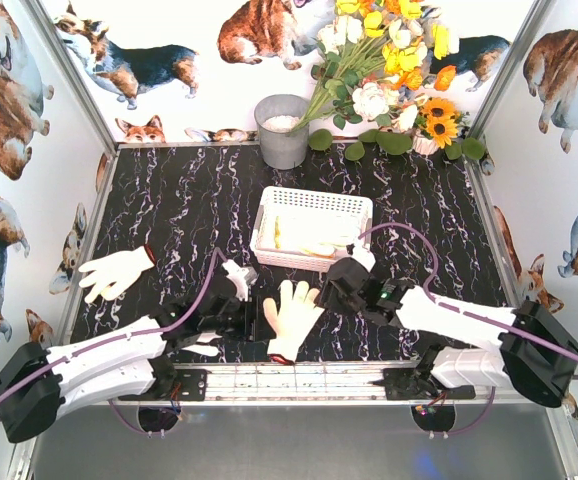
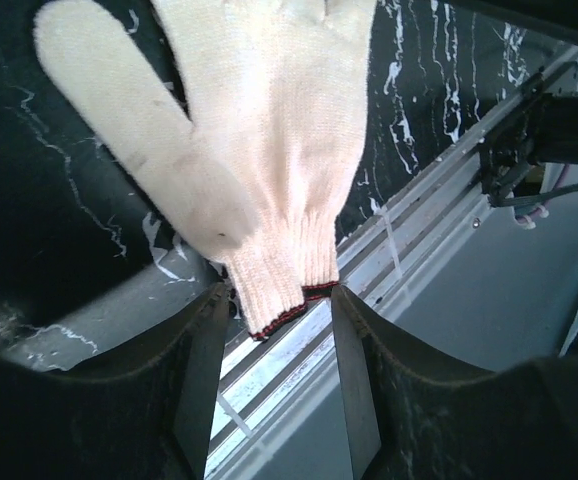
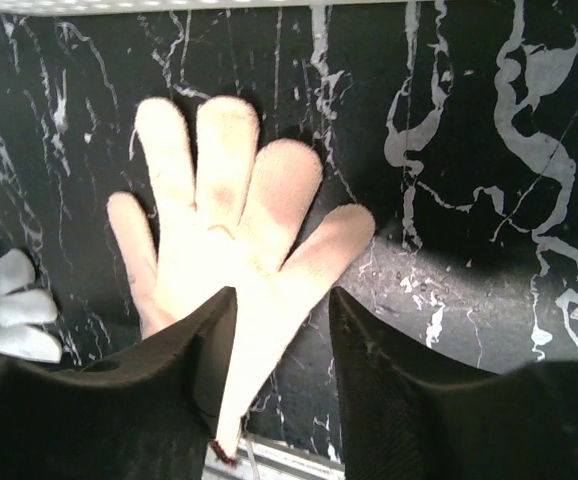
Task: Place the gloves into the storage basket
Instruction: Adjust the glove at the center of the board, then pick up the glove from the center of the board.
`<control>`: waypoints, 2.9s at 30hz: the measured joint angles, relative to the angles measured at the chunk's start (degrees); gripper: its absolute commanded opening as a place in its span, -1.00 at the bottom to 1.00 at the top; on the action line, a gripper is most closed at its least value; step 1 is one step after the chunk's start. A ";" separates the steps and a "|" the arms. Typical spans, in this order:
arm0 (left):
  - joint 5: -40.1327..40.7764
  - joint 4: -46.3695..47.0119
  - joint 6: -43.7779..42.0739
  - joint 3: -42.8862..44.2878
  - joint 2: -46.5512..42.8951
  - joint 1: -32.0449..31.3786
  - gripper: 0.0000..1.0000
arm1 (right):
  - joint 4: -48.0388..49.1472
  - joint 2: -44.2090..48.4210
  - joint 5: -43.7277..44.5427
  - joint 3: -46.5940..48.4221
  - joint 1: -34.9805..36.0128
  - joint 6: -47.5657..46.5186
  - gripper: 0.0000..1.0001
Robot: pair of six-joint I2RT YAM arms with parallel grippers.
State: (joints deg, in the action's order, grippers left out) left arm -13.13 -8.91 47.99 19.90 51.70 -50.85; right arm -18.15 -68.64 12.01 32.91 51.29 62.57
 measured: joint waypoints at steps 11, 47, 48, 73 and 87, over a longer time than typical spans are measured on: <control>-3.63 10.49 2.56 -1.31 5.03 -0.85 -0.35 | 0.37 7.06 -10.67 -3.65 4.33 4.13 -0.06; 2.82 -6.43 -1.66 6.51 2.47 -0.87 0.99 | -4.46 -5.46 -12.13 0.76 6.71 0.83 0.04; 5.29 -9.94 -2.51 8.90 0.72 -0.35 1.00 | -5.51 -3.96 -11.67 0.76 6.73 0.28 0.09; 26.25 -19.67 -18.95 20.48 14.82 61.22 0.22 | -24.72 15.15 2.69 19.21 -13.00 -23.61 0.52; 24.28 -17.35 -24.33 33.46 35.30 65.20 0.11 | -43.87 24.22 11.23 21.18 -16.63 -12.33 0.38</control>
State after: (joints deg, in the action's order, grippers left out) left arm 11.16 -26.26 23.66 53.36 87.00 14.35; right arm -62.02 -44.42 23.24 54.08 34.65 50.24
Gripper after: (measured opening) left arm 0.588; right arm 0.706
